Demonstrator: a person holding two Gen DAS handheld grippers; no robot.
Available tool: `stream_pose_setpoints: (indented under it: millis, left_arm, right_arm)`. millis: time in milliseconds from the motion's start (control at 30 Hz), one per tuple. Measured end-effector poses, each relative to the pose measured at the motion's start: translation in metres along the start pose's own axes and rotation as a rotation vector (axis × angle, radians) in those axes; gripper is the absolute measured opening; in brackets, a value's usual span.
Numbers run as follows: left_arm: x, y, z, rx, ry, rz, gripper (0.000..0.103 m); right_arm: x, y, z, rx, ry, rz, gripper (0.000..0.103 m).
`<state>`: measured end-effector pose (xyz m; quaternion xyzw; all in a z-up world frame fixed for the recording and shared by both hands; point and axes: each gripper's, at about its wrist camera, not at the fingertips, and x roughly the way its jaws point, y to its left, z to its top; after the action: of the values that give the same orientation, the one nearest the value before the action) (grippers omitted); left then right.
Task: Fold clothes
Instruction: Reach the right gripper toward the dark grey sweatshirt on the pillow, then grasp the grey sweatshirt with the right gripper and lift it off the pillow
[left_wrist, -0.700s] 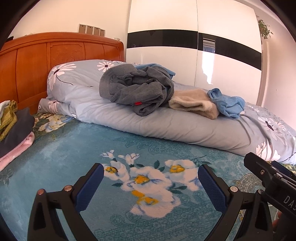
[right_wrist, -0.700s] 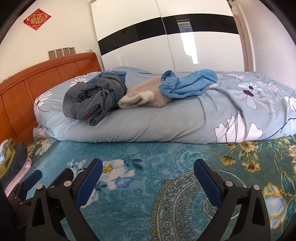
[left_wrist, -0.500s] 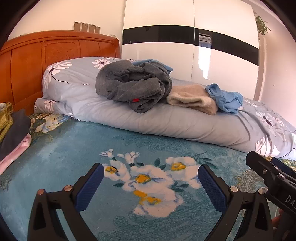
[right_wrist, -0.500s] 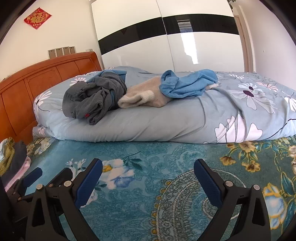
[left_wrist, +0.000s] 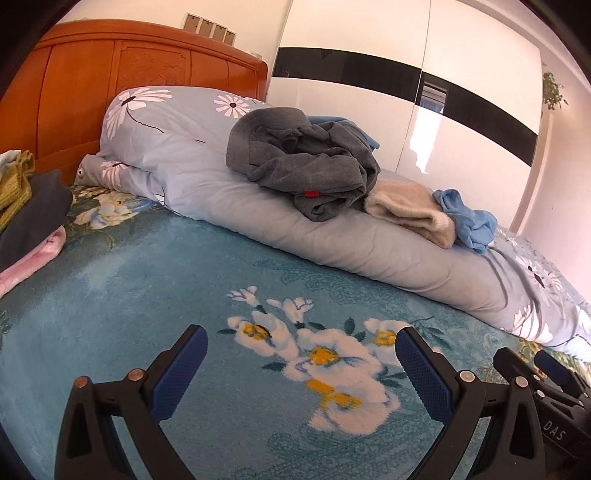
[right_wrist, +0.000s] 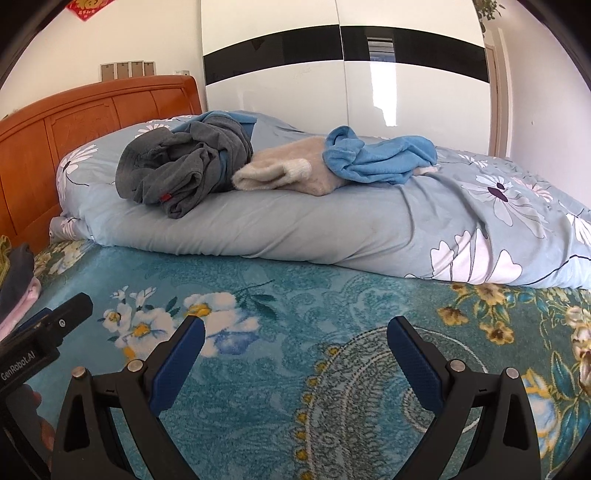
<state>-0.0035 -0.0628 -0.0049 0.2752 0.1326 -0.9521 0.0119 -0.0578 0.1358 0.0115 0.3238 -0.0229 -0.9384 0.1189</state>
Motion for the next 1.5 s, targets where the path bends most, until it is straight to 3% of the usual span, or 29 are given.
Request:
stream_pose_setpoints:
  millis: [167,233,367,500,567,700,767,800,833,900,1033,1100,1300,1500]
  left_arm:
    - [-0.009,0.009,0.002,-0.034,-0.057,-0.006,0.103]
    - [-0.010,0.013,0.003,-0.038,-0.059,0.000,0.103]
    - [-0.013,0.021,0.005,-0.027,-0.054,0.066,0.103]
    - [-0.017,0.040,0.010,-0.001,-0.083,0.214,0.103]
    - [-0.016,0.054,0.012,-0.029,-0.078,0.237,0.103]
    - [-0.016,0.081,0.011,-0.137,-0.040,0.189,0.103]
    - [-0.016,0.088,0.011,-0.168,-0.030,0.182,0.103]
    - [-0.016,0.090,0.011,-0.179,-0.027,0.184,0.103]
    - [-0.015,0.093,0.010,-0.191,-0.024,0.186,0.103]
    - [-0.013,0.100,0.009,-0.224,-0.018,0.179,0.103]
    - [-0.011,0.114,0.004,-0.303,-0.007,0.148,0.103]
    - [-0.010,0.120,0.002,-0.338,-0.008,0.141,0.103]
    - [-0.011,0.131,-0.001,-0.395,-0.026,0.120,0.103]
    - [-0.009,0.132,-0.003,-0.407,-0.023,0.106,0.103]
  right_arm:
    - [0.018,0.009,0.032,0.088,-0.009,0.062,0.099]
    - [0.037,0.031,0.063,0.047,-0.044,0.120,0.099]
    - [0.097,0.087,0.127,-0.036,0.003,0.251,0.099]
    - [0.142,0.142,0.166,-0.129,0.030,0.221,0.099]
    - [0.162,0.155,0.174,-0.134,0.063,0.195,0.097]
    - [0.197,0.166,0.185,-0.104,0.114,0.122,0.076]
    - [0.215,0.160,0.182,-0.027,0.181,0.133,0.053]
    - [0.220,0.156,0.179,0.025,0.211,0.151,0.031]
    - [0.221,0.153,0.176,0.072,0.219,0.178,0.021]
    - [0.211,0.148,0.172,0.109,0.194,0.280,0.015]
    - [0.173,0.123,0.177,0.209,0.151,0.545,0.010]
    - [0.151,0.108,0.180,0.243,0.141,0.617,0.010]
    - [0.098,0.055,0.189,0.351,0.102,0.792,0.009]
    - [0.039,0.048,0.227,0.342,0.034,0.808,0.009]
